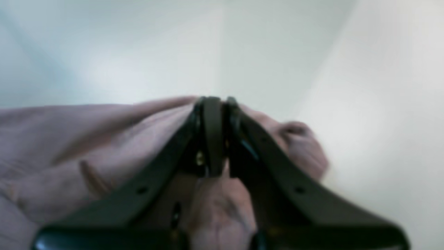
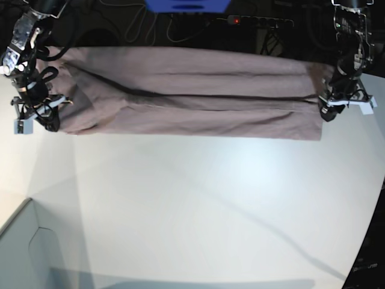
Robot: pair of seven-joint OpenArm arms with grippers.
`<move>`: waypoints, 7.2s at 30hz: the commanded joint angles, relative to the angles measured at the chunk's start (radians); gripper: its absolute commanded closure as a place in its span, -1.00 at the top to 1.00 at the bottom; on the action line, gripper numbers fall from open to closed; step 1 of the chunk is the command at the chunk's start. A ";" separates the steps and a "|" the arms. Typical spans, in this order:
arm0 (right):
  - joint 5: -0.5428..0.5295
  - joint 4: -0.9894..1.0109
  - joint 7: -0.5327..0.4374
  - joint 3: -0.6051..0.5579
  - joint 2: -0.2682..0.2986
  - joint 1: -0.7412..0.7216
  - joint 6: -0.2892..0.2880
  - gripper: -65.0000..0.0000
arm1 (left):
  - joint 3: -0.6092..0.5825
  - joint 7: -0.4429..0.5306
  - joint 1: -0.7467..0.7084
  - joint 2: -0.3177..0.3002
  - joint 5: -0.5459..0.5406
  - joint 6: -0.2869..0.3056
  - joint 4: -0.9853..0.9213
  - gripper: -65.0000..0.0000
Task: Layout the t-shirt on the table in an organized manner, then fold the t-shirt properly
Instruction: 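Hold both strip ends and pull them taut with both grippers, then fold the strip end with the left gripper toward the right gripper, then grasp the strip end with the right gripper and fold it over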
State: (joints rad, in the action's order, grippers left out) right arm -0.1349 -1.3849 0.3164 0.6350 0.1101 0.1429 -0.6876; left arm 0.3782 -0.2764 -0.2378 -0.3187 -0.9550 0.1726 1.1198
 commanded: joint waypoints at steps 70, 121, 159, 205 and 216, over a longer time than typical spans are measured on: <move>-0.012 -0.089 0.054 0.030 -0.111 0.162 -0.011 0.17 | -0.180 -0.014 -0.056 -0.018 0.000 -0.003 0.145 0.28; -0.012 -0.083 0.060 -0.208 -0.026 0.088 -0.011 0.17 | -0.494 -0.004 -0.041 0.287 0.434 -0.014 0.506 -1.00; -0.012 -0.037 0.062 -0.016 -0.025 0.039 -0.011 0.18 | -0.695 -0.011 0.091 0.361 0.506 -0.008 0.280 0.56; -0.012 0.218 0.155 -0.050 0.006 -0.075 -0.011 -0.14 | -0.167 -0.011 -0.082 0.003 0.072 -0.006 0.481 0.54; -0.012 0.207 0.154 -0.119 0.009 -0.076 -0.011 -1.00 | -0.173 -0.011 -0.082 0.005 0.069 -0.006 0.355 0.54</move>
State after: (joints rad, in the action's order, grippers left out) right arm -0.1726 -1.1732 0.4335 0.5159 0.1139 0.0669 -0.6849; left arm 0.2005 -0.3065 -0.3222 -0.3016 -0.8772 0.1558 1.4624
